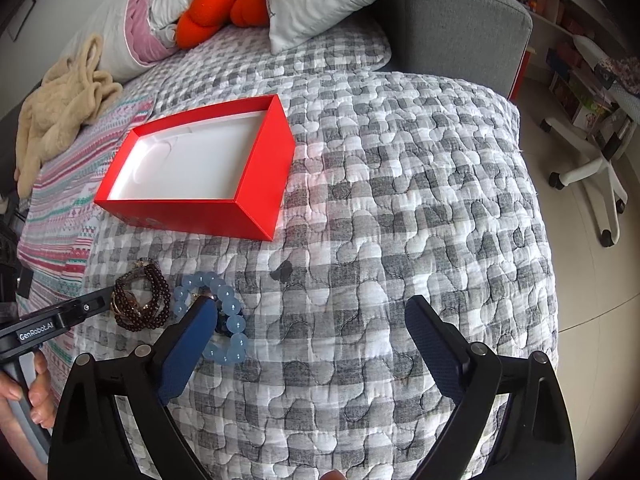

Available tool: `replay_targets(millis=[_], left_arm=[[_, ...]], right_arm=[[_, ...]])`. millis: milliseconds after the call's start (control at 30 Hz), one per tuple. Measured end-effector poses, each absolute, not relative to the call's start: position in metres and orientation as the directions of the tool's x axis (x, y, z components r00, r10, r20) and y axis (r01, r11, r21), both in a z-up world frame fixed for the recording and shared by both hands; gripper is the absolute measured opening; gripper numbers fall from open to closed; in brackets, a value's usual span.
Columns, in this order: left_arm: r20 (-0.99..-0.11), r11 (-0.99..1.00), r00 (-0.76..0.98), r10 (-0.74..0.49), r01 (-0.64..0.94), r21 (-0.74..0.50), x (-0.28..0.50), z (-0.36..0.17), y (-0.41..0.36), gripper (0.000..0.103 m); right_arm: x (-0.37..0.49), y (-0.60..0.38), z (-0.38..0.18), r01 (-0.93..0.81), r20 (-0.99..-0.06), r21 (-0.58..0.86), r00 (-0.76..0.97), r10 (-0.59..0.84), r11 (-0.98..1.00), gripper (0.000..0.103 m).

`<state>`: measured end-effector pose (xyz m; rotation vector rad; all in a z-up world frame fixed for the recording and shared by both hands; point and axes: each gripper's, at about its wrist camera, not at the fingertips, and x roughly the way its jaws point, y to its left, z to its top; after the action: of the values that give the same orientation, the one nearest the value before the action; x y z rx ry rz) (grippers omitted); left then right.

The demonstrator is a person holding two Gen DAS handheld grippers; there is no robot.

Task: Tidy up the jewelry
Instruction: 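Grasp the dark red garnet bracelets with the left tool while the right tool reaches the light blue bracelet, then lift the garnet bracelets with the left tool while the right tool grasps and lifts the light blue bracelet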

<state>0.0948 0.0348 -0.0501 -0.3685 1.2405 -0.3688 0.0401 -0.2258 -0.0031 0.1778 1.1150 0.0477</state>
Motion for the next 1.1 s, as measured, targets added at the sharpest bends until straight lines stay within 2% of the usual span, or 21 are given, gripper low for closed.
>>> replay_targets(millis=[100,367,567,733,867,933,1100], left_arm=[[-0.812,0.855,0.287,-0.507,0.053,-0.515,0.104,-0.046,0.041,0.021],[-0.782,0.835,0.321,-0.534,0.054,-0.548,0.115,-0.034,0.044,0.021],[-0.831,0.868,0.270,-0.486,0.037,-0.495,0.115,-0.051,0.040,0.022],[-0.837,0.873,0.257,-0.483,0.073,-0.482,0.113,-0.051,0.028,0.021],[-0.842,0.877,0.250,-0.479,0.089,-0.472,0.108,-0.052,0.024,0.020],[-0.847,0.882,0.250,-0.469,0.090,-0.462,0.104,-0.053,0.023,0.008],[-0.834,0.883,0.296,-0.466,0.096,-0.460,0.089,-0.046,0.026,0.003]], right_arm=[[0.039,-0.226,-0.003,0.053,-0.887,0.178,0.441,0.137,0.983,0.096],[0.037,-0.228,-0.002,0.057,-0.883,0.186,0.448,0.142,0.981,0.096],[0.036,-0.226,-0.002,0.051,-0.884,0.189,0.444,0.148,0.981,0.093],[0.042,-0.226,-0.006,0.058,-0.885,0.222,0.432,0.176,0.973,0.079],[0.048,-0.227,-0.011,0.055,-0.882,0.261,0.420,0.215,0.964,0.072],[0.051,-0.225,-0.013,0.047,-0.881,0.281,0.410,0.238,0.959,0.063],[0.057,-0.220,-0.020,0.033,-0.866,0.354,0.389,0.315,0.935,0.044]])
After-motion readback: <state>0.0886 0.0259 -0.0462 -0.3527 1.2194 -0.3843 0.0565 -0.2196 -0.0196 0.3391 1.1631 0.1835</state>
